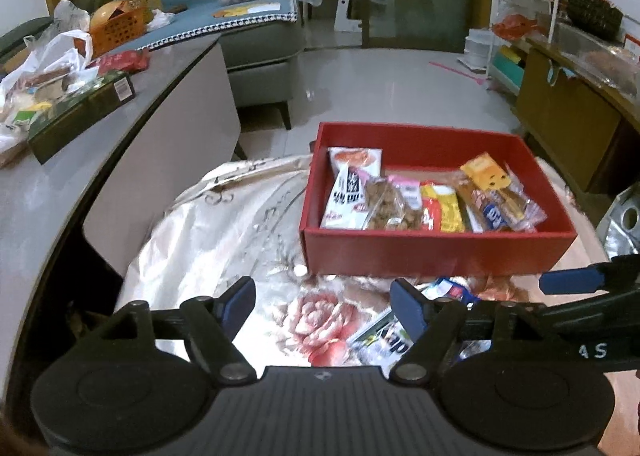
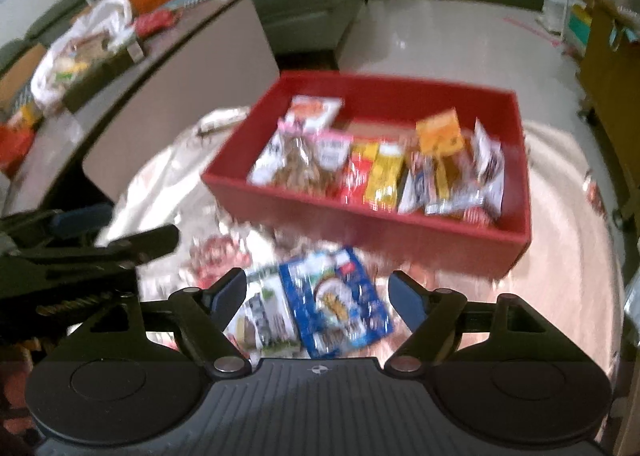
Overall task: Organize snacks
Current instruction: 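Withdraw both open tools toward the Kaprons packet and blue coconut bag, then grasp the Kaprons wafer packet with the left tool while the right tool grasps the blue coconut bag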
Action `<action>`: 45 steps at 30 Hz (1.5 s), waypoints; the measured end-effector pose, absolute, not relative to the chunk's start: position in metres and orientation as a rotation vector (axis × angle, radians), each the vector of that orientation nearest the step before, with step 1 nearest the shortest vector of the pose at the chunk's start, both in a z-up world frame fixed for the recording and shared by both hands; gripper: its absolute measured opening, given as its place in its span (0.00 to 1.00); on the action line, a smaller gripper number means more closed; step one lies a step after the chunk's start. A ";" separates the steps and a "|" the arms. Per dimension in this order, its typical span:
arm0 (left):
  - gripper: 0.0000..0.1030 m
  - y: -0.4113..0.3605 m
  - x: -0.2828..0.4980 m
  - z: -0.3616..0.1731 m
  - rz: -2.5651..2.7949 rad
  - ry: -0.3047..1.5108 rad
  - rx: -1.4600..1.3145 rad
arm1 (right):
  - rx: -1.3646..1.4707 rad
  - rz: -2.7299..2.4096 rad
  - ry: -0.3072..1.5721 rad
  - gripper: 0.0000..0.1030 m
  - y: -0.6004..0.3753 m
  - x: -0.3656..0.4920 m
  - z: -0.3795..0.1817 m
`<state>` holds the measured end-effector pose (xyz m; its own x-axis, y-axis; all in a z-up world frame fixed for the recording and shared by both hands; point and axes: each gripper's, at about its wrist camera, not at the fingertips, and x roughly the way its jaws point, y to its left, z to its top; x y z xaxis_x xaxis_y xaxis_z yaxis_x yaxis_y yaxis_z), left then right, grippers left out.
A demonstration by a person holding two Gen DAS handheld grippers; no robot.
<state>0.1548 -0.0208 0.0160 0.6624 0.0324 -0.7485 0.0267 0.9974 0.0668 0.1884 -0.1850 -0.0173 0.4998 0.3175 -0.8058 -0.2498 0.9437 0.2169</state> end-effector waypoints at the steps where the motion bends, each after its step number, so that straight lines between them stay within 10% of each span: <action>1: 0.68 -0.021 0.154 0.015 0.004 0.849 0.082 | 0.069 0.339 1.007 0.81 -0.185 0.188 -0.022; 45: 0.70 0.015 0.159 -0.012 -0.038 1.002 -0.028 | -0.178 0.249 1.114 1.00 -0.158 0.221 -0.103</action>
<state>0.1591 0.0152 -0.0120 0.5384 -0.0446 -0.8415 0.0190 0.9990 -0.0407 0.2213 -0.1575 -0.1029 0.4175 0.1089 -0.9021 -0.2858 0.9581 -0.0166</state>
